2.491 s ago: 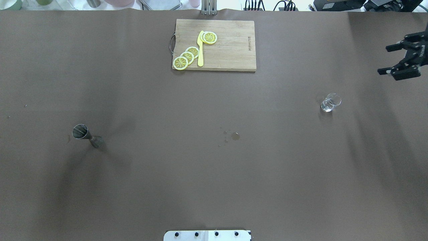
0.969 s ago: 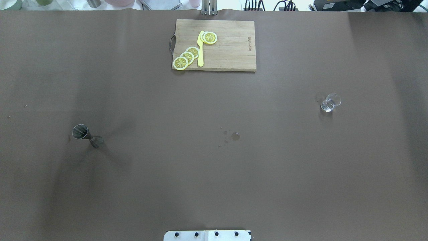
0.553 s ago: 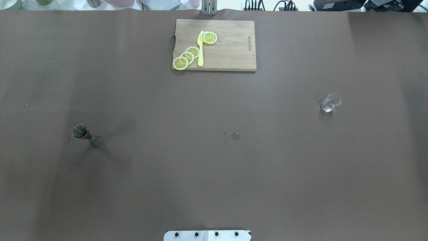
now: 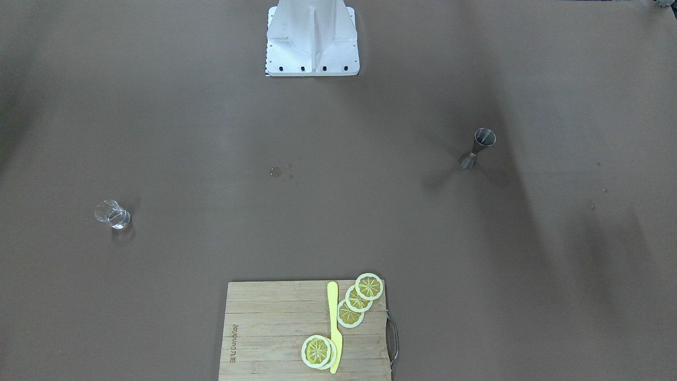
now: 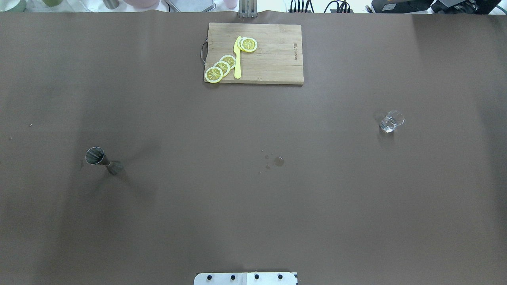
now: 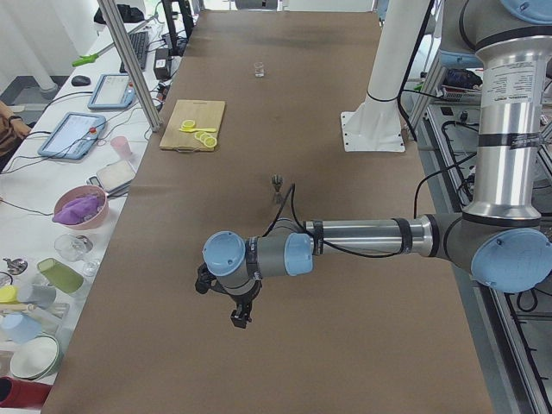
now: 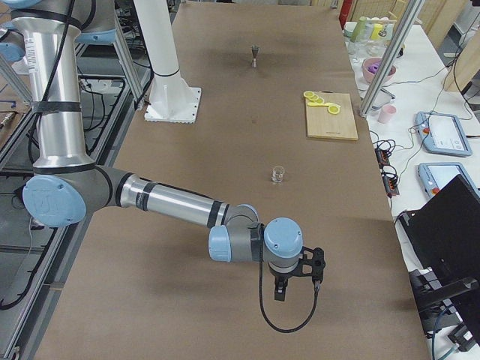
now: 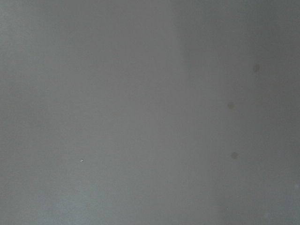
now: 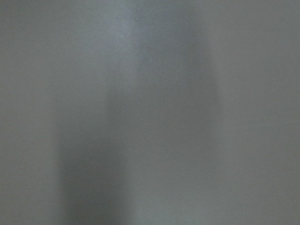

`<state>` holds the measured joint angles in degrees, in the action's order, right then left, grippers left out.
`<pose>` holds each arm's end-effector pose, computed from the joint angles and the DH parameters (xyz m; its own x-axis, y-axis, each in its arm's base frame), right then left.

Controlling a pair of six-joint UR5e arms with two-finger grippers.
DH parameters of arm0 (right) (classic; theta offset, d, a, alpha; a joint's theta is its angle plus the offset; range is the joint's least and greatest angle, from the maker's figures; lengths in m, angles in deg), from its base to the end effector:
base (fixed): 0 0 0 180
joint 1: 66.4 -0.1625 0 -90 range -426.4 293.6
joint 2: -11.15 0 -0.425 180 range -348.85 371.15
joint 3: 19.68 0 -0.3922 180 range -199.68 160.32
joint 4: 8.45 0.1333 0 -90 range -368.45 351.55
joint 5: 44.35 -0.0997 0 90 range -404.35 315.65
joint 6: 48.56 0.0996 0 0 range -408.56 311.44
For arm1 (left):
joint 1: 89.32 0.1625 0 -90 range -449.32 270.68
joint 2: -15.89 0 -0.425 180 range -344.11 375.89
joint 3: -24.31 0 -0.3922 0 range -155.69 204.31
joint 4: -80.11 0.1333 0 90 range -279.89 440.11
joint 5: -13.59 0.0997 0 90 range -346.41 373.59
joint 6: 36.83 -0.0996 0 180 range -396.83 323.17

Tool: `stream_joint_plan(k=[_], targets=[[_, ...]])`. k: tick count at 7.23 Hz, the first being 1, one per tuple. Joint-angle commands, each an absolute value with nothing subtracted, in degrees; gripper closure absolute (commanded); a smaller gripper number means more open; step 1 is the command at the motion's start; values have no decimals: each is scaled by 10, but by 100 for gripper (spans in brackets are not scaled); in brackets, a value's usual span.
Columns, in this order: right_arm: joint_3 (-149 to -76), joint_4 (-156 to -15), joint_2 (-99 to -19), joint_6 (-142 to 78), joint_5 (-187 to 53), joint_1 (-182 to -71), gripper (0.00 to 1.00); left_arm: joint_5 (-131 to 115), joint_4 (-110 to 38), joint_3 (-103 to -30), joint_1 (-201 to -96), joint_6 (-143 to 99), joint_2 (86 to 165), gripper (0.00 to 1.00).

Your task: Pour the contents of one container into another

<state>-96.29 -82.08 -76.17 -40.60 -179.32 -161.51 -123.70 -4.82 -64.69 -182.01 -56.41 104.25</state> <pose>0.1082 -0.5038 0.7202 0.6917 0.1309 0.7102 -0.1862 0.9825 0.0003 -0.0821 -0.4660 0.6857 0.6496 0.2090 -0.7310 -0.1817 0.9763 0.1176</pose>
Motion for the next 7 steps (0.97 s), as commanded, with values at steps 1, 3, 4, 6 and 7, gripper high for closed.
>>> stream_joint_plan(k=[1, 3, 4, 6, 7], targets=[[-1049, -902, -776, -399, -1787, -1615, 0, -1236, -44, -639, -1829, -566, 1042, 1], [-1112, -976, -777, -400, -1770, -1615, 0, -1237, -44, -630, -1828, -566, 1042, 1], [-1113, -975, -779, -406, -1769, -1615, 0, -1236, -44, -628, -1828, -566, 1042, 1], [-1113, -973, -780, -406, -1768, -1614, 0, -1237, -44, -621, -1828, -566, 1042, 1], [-1113, -973, -782, -407, -1768, -1615, 0, -1238, -43, -623, -1829, -567, 1039, 1]])
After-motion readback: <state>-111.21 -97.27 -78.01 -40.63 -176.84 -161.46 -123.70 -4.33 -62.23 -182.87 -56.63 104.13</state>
